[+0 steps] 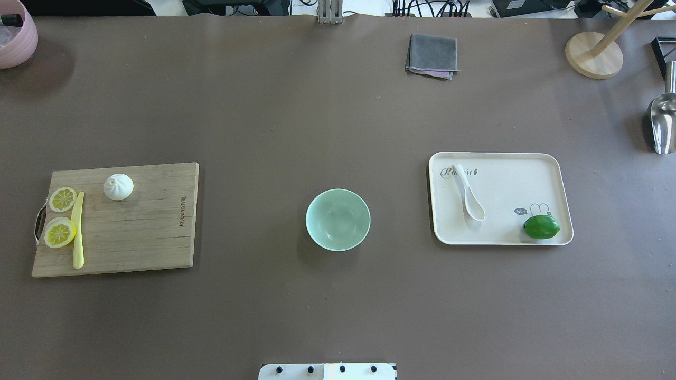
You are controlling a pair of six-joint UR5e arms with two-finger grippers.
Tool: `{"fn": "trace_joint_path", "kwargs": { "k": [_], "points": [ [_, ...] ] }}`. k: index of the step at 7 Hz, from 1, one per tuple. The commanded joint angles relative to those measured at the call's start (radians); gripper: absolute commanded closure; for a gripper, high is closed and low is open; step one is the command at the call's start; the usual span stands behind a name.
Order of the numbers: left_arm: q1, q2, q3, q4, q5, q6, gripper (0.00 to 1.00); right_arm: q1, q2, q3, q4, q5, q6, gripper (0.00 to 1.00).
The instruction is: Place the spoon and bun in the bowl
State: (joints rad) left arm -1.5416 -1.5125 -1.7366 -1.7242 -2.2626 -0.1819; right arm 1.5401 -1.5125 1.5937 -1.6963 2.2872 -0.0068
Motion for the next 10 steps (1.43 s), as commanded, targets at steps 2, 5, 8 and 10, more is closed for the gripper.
{"fn": "trace_joint_path", "kwargs": {
  "k": [2, 5, 8, 10],
  "points": [
    [0.000, 0.000, 0.003, 0.000, 0.000, 0.001, 0.02, 0.000, 0.000, 0.000, 0.001, 0.000, -0.001, 0.00],
    [0.000, 0.002, -0.001, -0.002, -0.002, -0.001, 0.02, 0.000, 0.000, 0.000, 0.003, 0.000, 0.001, 0.00],
    [0.005, -0.015, -0.029, -0.009, -0.003, -0.001, 0.02, -0.002, 0.003, 0.035, 0.013, 0.014, -0.001, 0.00],
    [0.044, -0.078, -0.047, -0.015, -0.003, 0.001, 0.02, -0.053, 0.038, 0.058, 0.082, 0.032, -0.002, 0.00]
  ]
}}
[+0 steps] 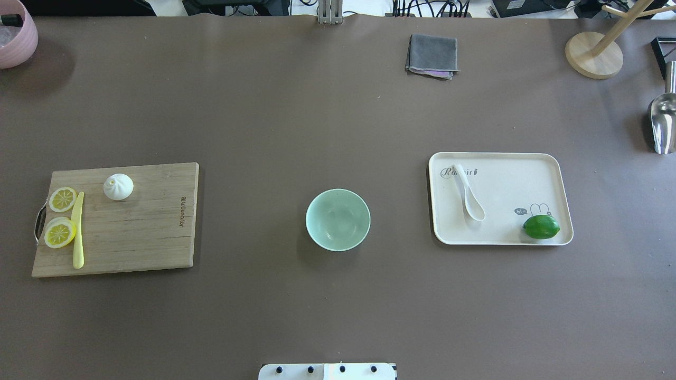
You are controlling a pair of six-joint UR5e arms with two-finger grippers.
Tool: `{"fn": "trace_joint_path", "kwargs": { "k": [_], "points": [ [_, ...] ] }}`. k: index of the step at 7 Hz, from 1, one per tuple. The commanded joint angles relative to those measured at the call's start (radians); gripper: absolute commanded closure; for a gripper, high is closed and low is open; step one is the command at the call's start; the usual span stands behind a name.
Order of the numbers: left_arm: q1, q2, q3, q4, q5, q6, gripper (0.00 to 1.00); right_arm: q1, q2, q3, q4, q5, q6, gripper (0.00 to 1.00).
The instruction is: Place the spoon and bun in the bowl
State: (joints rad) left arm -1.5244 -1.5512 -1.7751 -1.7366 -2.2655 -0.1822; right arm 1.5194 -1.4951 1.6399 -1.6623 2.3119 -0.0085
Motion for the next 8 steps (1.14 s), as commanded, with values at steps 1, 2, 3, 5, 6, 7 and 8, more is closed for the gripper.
{"fn": "trace_joint_path", "kwargs": {
  "k": [1, 2, 3, 5, 6, 7, 8],
  "points": [
    [0.103, -0.067, -0.012, -0.017, 0.000, 0.001, 0.02, -0.094, 0.018, 0.003, 0.138, 0.009, 0.001, 0.00],
    [0.142, -0.067, -0.009, -0.097, 0.000, -0.006, 0.02, -0.141, 0.019, -0.003, 0.204, 0.011, -0.002, 0.00],
    [0.182, -0.075, -0.001, -0.168, 0.001, -0.111, 0.02, -0.189, 0.015, -0.003, 0.322, 0.011, 0.037, 0.00],
    [0.249, -0.146, 0.037, -0.245, 0.000, -0.200, 0.02, -0.295, 0.032, 0.009, 0.419, 0.038, 0.186, 0.00],
    [0.271, -0.154, 0.057, -0.259, 0.000, -0.238, 0.02, -0.342, 0.068, 0.005, 0.423, 0.024, 0.319, 0.00],
    [0.285, -0.155, 0.059, -0.292, 0.000, -0.275, 0.02, -0.402, 0.099, 0.018, 0.468, -0.006, 0.454, 0.00],
    [0.312, -0.155, 0.059, -0.326, 0.001, -0.302, 0.02, -0.482, 0.111, 0.017, 0.522, -0.059, 0.525, 0.00]
  ]
}}
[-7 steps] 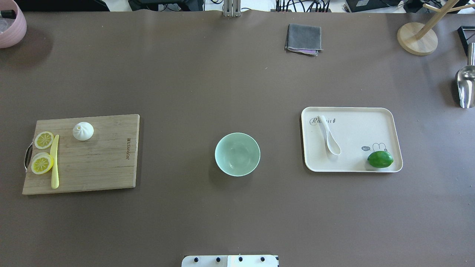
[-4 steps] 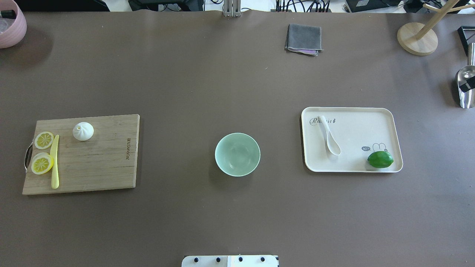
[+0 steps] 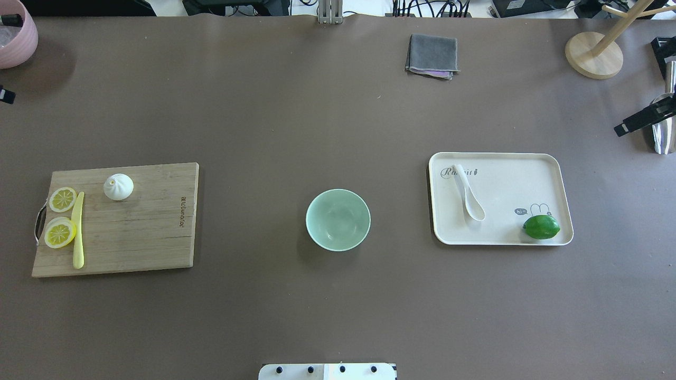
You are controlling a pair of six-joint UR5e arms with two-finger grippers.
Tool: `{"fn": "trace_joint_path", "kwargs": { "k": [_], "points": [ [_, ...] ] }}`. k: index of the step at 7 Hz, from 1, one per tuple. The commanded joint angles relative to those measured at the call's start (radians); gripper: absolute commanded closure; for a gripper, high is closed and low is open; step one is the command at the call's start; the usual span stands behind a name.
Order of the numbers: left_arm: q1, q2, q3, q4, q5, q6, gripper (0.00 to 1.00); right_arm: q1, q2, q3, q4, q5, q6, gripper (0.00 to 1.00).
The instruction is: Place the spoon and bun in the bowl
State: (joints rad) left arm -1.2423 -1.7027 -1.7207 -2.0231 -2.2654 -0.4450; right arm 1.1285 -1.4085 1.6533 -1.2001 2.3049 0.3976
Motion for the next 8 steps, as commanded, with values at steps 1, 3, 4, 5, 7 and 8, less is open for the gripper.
{"fn": "trace_joint_path", "kwargs": {
  "k": [1, 3, 4, 5, 7, 8],
  "points": [
    [0.058, 0.000, 0.004, -0.087, 0.001, -0.043, 0.02, -0.139, 0.051, 0.000, 0.056, -0.062, 0.177, 0.00],
    [0.064, 0.000, 0.003, -0.112, 0.000, -0.070, 0.02, -0.234, 0.078, 0.002, 0.057, -0.108, 0.225, 0.00],
    [0.064, 0.003, -0.003, -0.112, 0.000, -0.069, 0.02, -0.306, 0.109, -0.007, 0.050, -0.172, 0.259, 0.00],
    [0.064, 0.003, -0.002, -0.112, 0.000, -0.069, 0.02, -0.350, 0.124, -0.021, 0.045, -0.224, 0.260, 0.01],
    [0.064, 0.009, -0.003, -0.112, 0.000, -0.069, 0.02, -0.383, 0.152, -0.067, 0.044, -0.234, 0.264, 0.01],
    [0.064, 0.009, 0.001, -0.112, 0.000, -0.069, 0.02, -0.391, 0.158, -0.082, 0.042, -0.236, 0.285, 0.01]
  ]
}}
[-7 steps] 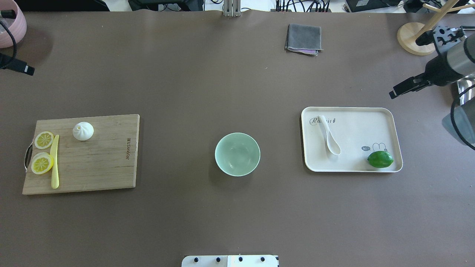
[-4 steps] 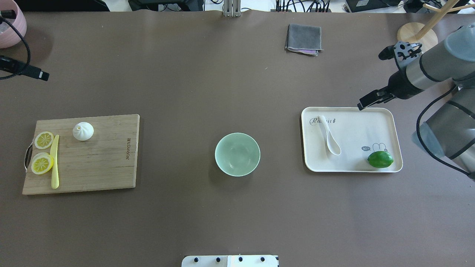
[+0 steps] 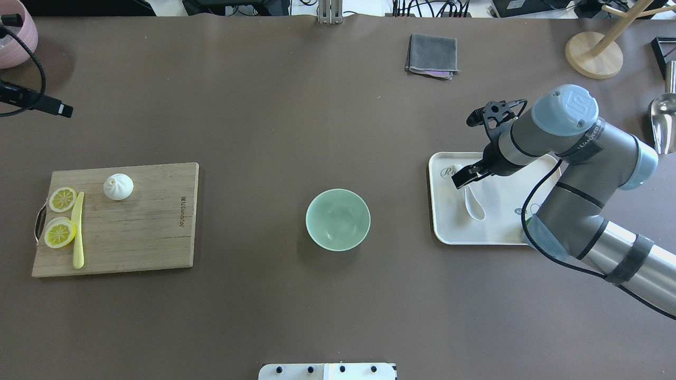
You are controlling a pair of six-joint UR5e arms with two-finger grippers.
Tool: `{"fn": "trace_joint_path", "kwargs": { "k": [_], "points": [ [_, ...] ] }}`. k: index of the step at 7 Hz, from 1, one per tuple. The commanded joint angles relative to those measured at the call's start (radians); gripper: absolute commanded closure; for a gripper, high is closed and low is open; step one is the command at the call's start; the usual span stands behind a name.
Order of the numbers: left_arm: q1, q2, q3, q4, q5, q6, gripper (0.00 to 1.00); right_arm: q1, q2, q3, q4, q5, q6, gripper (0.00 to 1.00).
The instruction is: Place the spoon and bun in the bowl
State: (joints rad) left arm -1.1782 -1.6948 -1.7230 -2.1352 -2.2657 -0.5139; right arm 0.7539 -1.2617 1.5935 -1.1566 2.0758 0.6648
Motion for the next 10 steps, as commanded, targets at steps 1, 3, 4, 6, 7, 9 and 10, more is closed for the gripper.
{"fn": "trace_joint_path", "kwargs": {
  "k": [1, 3, 4, 6, 7, 9, 10],
  "points": [
    [0.000, 0.001, 0.005, -0.005, 0.000, 0.002, 0.02, -0.016, 0.028, -0.041, -0.003, -0.005, 0.021, 0.05],
    [-0.001, 0.001, 0.002, -0.005, -0.002, 0.002, 0.02, -0.015, 0.036, -0.032, -0.008, 0.001, 0.067, 0.42],
    [0.000, 0.000, 0.008, -0.005, -0.002, 0.002, 0.03, -0.013, 0.036, -0.017, -0.055, 0.003, 0.067, 0.72],
    [0.000, 0.000, 0.011, -0.005, -0.002, 0.002, 0.03, -0.015, 0.036, 0.016, -0.136, -0.005, 0.065, 1.00],
    [0.000, 0.000, 0.010, -0.005, -0.002, 0.002, 0.03, -0.013, 0.036, 0.016, -0.138, -0.006, 0.067, 1.00],
    [-0.001, 0.001, -0.006, -0.005, -0.002, 0.000, 0.03, 0.008, 0.041, 0.041, -0.153, 0.000, 0.067, 1.00],
    [0.000, 0.001, -0.004, -0.005, -0.002, -0.003, 0.03, 0.039, 0.083, 0.110, -0.279, 0.022, 0.067, 1.00]
  ]
}}
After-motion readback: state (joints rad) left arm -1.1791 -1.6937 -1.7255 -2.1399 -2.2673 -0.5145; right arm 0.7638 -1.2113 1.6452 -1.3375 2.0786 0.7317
